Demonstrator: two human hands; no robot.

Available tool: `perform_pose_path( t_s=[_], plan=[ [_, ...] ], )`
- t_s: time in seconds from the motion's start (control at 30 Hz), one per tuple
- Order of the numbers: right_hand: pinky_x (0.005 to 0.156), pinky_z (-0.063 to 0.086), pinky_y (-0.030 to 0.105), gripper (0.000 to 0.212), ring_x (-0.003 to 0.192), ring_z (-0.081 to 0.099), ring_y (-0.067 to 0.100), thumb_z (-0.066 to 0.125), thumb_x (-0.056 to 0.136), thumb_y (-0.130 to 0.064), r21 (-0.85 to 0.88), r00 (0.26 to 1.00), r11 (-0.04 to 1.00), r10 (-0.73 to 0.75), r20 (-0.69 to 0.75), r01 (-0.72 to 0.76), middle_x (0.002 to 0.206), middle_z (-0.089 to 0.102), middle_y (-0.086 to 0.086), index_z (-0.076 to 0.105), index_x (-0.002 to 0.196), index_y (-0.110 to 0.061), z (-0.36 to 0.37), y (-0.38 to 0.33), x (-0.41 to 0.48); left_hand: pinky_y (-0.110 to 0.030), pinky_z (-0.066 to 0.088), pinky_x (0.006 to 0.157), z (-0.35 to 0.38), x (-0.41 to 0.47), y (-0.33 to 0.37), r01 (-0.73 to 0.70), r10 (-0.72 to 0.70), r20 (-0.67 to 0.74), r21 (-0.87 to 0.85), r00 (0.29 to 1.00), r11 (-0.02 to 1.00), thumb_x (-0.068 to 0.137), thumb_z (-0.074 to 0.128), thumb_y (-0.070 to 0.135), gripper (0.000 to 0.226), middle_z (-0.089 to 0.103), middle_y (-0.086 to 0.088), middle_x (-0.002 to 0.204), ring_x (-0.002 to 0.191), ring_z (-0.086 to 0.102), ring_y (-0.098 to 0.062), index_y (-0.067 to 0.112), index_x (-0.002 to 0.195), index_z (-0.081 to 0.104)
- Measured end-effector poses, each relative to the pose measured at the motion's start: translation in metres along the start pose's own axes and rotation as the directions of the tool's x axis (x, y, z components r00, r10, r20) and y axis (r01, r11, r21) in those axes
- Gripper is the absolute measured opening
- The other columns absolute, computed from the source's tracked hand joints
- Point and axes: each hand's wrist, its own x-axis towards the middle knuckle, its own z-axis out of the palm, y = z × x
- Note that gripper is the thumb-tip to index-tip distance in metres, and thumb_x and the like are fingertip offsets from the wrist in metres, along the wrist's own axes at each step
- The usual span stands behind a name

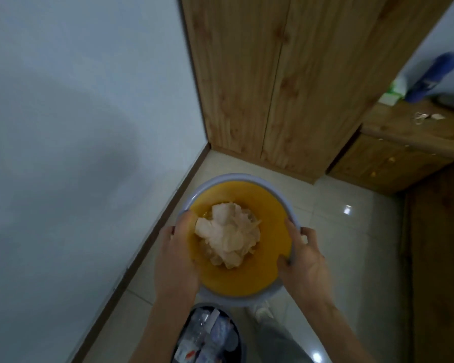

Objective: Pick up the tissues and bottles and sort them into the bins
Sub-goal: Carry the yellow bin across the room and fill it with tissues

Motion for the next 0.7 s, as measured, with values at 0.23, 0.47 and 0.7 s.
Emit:
perform_pose_path(
  t_s=[0.23, 0.47, 0.7],
  plan=[
    [0.056, 0.058, 0.039, 0.066, 0.073, 0.062, 0.02, 0.066, 0.093, -0.024, 0.14, 0.915, 0.985, 0.144, -0.377, -0.097, 0.138, 0.043, -0.002, 0.039, 0.151, -0.038, -0.188, -0.006, -0.166, -0.03, 0.04, 0.061, -0.116, -0.126, 0.149, -0.206, 0.213, 0.123, -0.066, 0.969, 0.976, 0.075, 0.061, 0.019, 0.088, 0.041, 0.004, 0.117, 0.082, 0.055, -0.014, 0.051, 0.152, 0.032],
    [0.062, 0.05, 0.033, 0.06, 0.089, 0.063, 0.019, 0.066, 0.094, -0.029, 0.324, 0.734, 0.907, 0.411, -0.541, -0.27, 0.136, 0.046, -0.008, 0.043, 0.148, -0.042, -0.284, 0.044, -0.346, -0.033, 0.044, 0.069, -0.151, -0.258, 0.246, -0.455, 0.449, 0.277, -0.047, 0.849, 0.889, 0.077, 0.063, -0.006, 0.1, 0.044, 0.006, 0.121, 0.099, 0.056, -0.016, 0.053, 0.153, 0.034],
    [0.084, 0.056, 0.039, 0.054, 0.108, 0.065, 0.018, 0.063, 0.094, -0.032, 0.496, 0.515, 0.806, 0.59, -0.622, -0.324, 0.133, 0.053, -0.011, 0.056, 0.146, -0.04, -0.345, 0.113, -0.48, -0.033, 0.045, 0.064, -0.136, -0.376, 0.315, -0.605, 0.585, 0.385, -0.081, 0.714, 0.792, 0.085, 0.077, 0.001, 0.095, 0.04, 0.004, 0.121, 0.093, 0.053, -0.019, 0.052, 0.154, 0.035]
  ],
)
